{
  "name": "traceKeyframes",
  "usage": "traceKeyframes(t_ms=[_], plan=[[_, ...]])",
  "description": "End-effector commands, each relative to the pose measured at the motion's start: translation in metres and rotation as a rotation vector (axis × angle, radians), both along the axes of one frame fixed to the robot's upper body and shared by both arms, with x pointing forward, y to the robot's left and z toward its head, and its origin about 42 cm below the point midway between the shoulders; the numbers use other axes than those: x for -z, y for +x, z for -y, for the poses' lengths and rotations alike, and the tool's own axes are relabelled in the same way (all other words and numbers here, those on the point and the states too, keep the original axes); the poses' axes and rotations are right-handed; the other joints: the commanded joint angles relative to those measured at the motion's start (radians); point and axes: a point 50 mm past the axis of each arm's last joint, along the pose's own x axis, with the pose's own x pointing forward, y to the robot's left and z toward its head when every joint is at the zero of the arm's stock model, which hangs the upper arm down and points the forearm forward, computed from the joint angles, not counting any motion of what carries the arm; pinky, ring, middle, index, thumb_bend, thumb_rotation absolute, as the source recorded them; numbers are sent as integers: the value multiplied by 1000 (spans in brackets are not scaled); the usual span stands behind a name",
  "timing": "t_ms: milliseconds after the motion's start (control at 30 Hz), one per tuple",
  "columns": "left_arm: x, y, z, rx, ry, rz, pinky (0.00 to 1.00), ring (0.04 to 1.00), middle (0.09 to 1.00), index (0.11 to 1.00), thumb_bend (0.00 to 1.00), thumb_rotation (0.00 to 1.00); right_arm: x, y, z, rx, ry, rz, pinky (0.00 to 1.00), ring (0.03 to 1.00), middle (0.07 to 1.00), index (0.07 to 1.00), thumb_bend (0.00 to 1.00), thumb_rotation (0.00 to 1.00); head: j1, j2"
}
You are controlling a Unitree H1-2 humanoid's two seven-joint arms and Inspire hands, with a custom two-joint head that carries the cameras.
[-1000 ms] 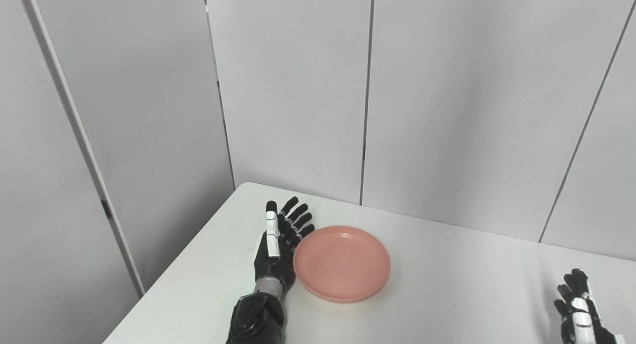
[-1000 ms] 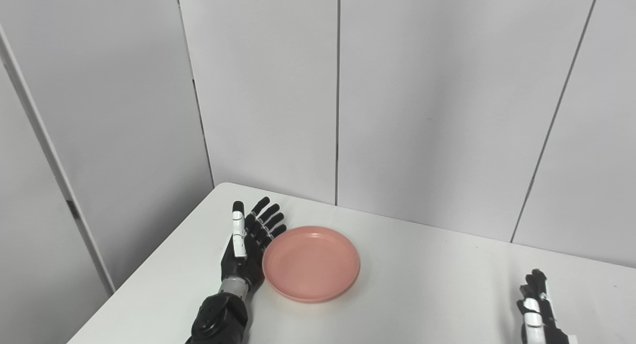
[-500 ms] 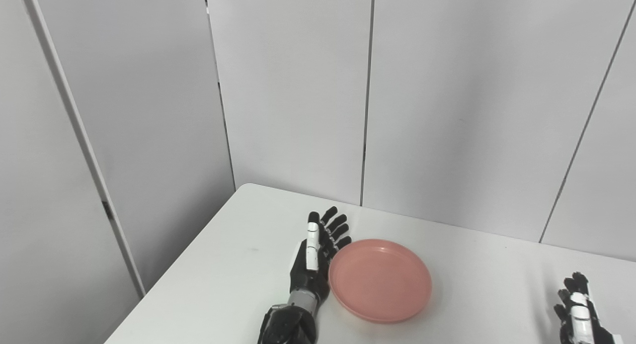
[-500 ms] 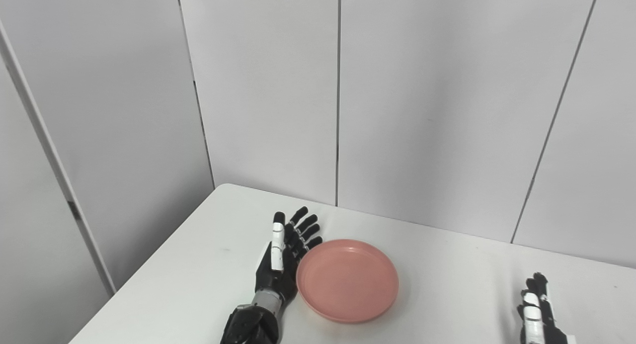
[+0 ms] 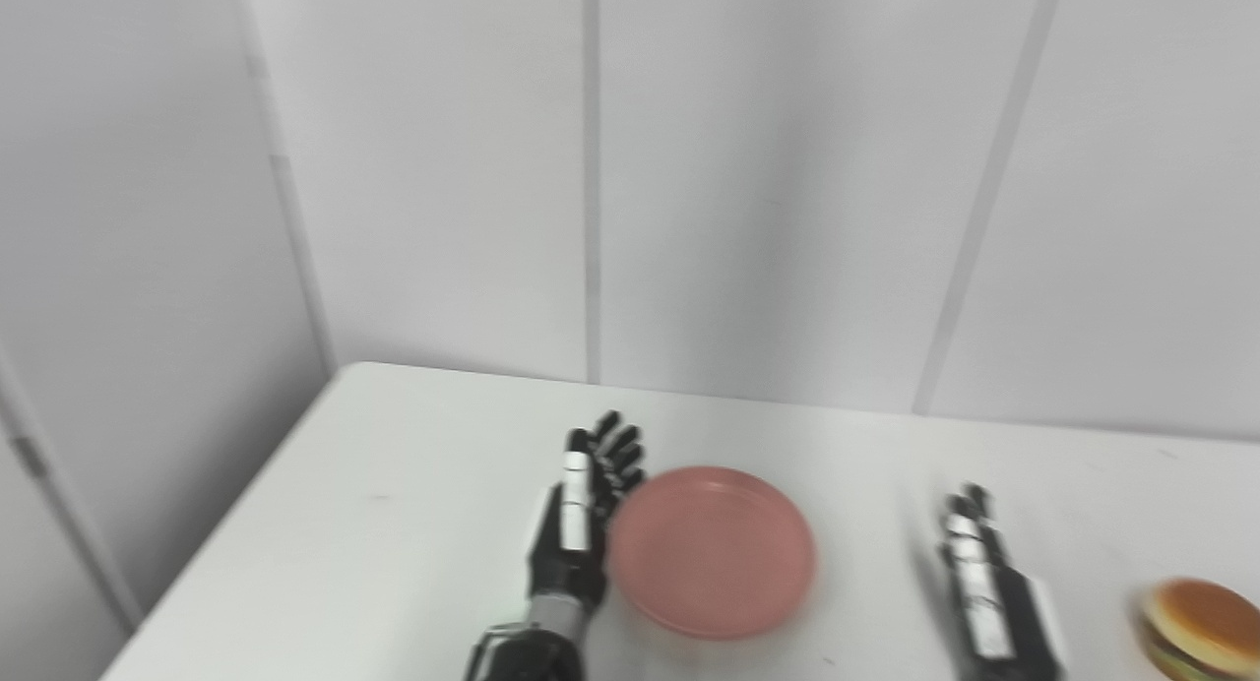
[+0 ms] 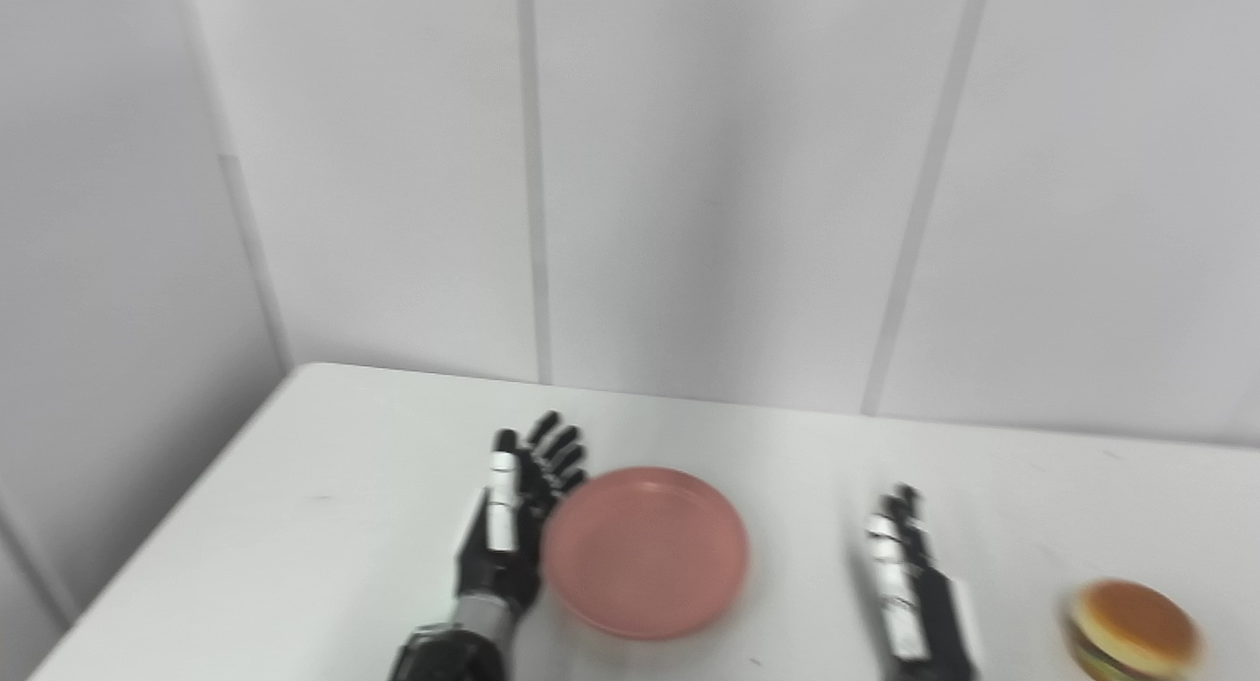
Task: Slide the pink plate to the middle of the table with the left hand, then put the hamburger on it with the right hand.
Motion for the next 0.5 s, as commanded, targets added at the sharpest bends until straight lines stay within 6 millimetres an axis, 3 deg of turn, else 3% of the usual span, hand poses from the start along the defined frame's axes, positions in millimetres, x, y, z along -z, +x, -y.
traceKeyframes(t_ms=[0, 67, 300, 467], plan=[[24, -18, 4, 2, 11, -85, 890, 894, 882, 876, 760, 1000, -27, 8, -12, -12, -8, 115, 1000, 981, 968, 996, 680, 901, -35, 8], [23, -21, 5, -3, 22, -82, 882, 890, 879, 872, 758, 1000, -30, 7, -16, -20, 1, 113, 1000, 984, 964, 994, 718, 898, -67, 17], [18, -33, 4, 39, 24, -86, 927, 930, 924, 908, 784, 1000, -36, 10, -33, -31, -1, 122, 1000, 1000, 976, 1000, 564, 908, -179, 48], [17, -41, 2, 65, 46, -88, 934, 944, 942, 929, 798, 1000, -39, 13, -41, -37, -13, 133, 1000, 1000, 979, 1000, 541, 917, -203, 65]])
